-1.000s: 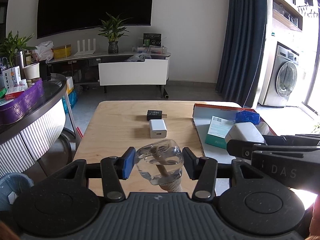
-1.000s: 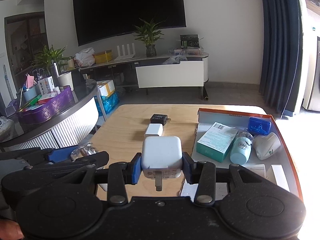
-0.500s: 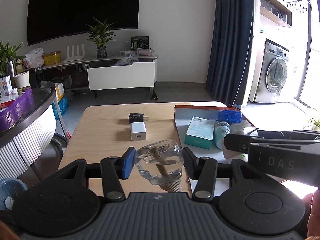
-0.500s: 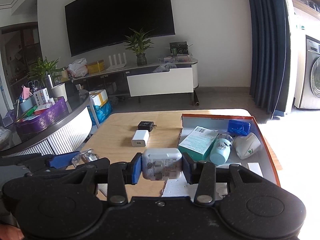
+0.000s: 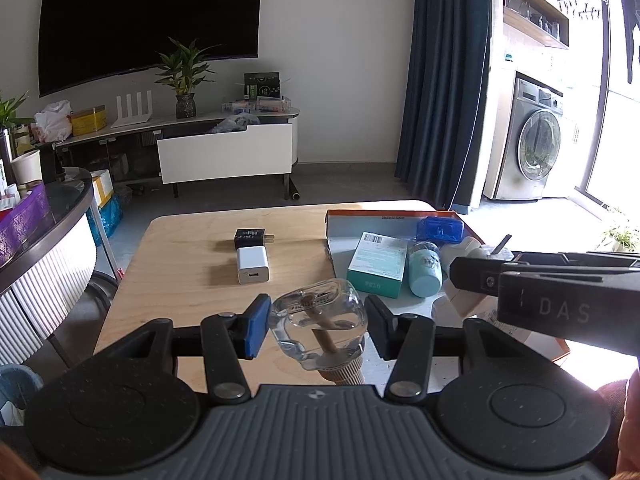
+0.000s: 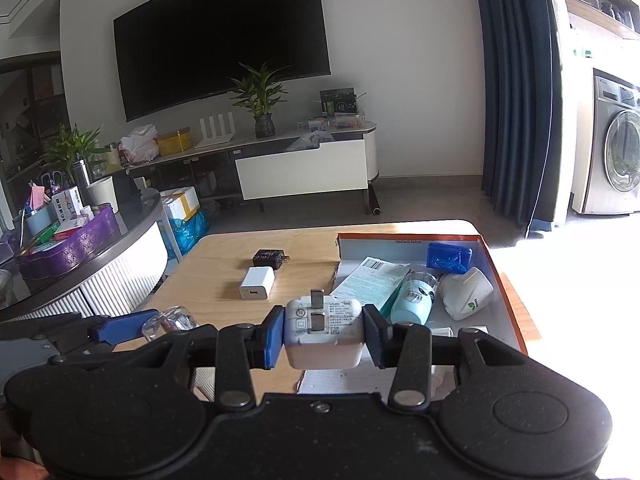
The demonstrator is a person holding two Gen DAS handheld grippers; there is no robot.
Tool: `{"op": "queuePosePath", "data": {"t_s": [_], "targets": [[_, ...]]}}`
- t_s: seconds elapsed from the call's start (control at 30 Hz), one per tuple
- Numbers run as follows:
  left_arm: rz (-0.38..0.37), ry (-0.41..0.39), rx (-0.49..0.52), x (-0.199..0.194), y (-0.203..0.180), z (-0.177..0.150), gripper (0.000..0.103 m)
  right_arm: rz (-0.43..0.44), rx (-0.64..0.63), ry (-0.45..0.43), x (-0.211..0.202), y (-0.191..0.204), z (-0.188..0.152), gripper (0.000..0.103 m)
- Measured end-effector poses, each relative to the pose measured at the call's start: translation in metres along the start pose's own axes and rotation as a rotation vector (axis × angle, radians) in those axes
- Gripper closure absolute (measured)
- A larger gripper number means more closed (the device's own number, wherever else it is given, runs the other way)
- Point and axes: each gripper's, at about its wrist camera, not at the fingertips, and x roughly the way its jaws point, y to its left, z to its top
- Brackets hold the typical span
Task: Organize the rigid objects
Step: 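Lower the white charger into the box and open the right gripper while the left gripper lowers the bottle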
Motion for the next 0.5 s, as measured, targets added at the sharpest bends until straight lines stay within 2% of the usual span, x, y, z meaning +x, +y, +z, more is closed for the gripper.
{"op": "queuePosePath", "data": {"t_s": [0.5], "targets": [[-0.053,0.003,0.037,0.011,-0.022,0.006,0.052,-0.067,0.037,-0.021,-0.007,-0.023,0.008,0.052]]}}
